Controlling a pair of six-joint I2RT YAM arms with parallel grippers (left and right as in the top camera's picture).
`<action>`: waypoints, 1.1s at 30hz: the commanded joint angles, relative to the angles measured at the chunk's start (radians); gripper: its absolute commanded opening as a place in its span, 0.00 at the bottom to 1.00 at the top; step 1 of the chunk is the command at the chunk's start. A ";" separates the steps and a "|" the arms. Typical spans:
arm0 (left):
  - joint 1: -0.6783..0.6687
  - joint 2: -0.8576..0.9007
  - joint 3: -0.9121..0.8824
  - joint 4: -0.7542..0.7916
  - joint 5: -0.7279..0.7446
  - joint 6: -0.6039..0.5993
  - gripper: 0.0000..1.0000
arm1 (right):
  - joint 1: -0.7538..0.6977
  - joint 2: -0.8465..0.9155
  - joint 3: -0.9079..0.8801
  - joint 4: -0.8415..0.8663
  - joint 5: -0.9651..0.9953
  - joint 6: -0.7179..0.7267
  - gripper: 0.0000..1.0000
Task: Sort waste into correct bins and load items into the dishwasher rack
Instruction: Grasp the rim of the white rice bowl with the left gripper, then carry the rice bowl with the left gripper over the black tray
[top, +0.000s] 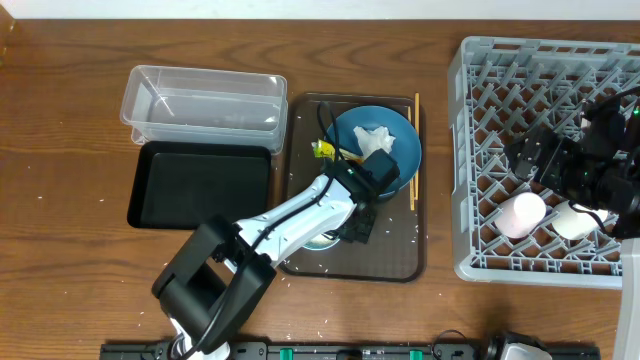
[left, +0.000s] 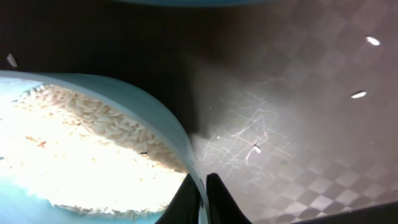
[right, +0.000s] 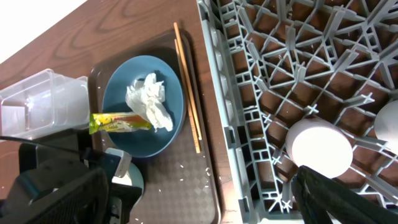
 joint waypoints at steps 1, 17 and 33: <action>-0.001 -0.061 -0.002 0.003 0.037 0.006 0.06 | 0.020 0.001 0.008 -0.003 0.001 0.012 0.94; 0.021 -0.270 -0.001 -0.081 -0.003 0.006 0.06 | 0.020 0.001 0.008 -0.004 0.001 0.012 0.94; 0.154 -0.389 -0.001 -0.164 -0.005 0.011 0.06 | 0.020 0.000 0.007 -0.005 0.001 0.012 0.94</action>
